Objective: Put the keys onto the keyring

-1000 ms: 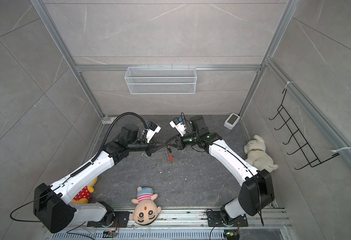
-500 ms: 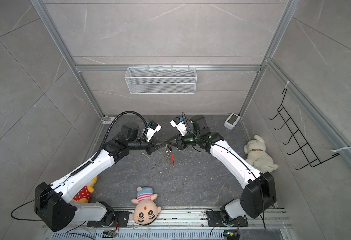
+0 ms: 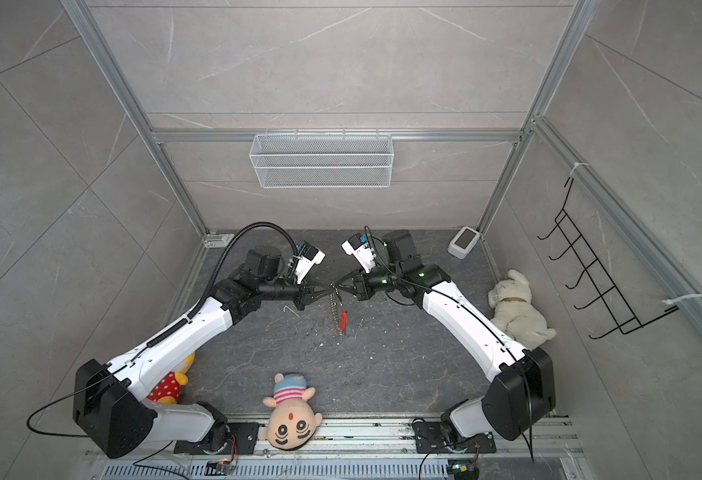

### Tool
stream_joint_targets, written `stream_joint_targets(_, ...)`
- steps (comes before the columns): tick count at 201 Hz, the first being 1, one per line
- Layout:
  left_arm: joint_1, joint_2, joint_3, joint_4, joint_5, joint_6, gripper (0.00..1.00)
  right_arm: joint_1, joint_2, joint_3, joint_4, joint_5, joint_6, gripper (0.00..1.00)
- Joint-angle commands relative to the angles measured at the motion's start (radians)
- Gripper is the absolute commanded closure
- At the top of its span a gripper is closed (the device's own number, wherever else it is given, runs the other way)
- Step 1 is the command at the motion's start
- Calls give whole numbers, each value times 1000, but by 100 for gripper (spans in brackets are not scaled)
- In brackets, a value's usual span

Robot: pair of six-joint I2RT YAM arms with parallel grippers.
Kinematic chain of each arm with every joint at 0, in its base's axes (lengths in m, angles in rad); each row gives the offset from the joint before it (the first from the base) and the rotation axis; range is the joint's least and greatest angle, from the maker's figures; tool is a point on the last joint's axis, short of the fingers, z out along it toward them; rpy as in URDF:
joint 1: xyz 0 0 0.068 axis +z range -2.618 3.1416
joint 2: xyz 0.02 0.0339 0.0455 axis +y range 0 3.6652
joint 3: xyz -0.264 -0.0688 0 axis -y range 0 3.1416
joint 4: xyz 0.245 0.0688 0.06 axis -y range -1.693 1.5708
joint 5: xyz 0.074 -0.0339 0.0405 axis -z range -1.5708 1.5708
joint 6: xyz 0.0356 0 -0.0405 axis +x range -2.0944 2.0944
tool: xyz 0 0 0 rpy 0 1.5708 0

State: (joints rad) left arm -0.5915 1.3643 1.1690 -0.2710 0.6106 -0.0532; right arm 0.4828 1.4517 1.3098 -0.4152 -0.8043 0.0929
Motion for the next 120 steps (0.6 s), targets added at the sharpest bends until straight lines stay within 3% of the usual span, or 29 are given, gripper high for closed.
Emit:
stream_joint_targets(1, -4, -4, 55, 14, 40, -7, 100, 6, 5, 46, -15, -10, -14, 100)
stream_joint_targets(120, -7, -46, 34, 33, 48, 21, 100, -9, 44, 20, 19, 80, 41, 100)
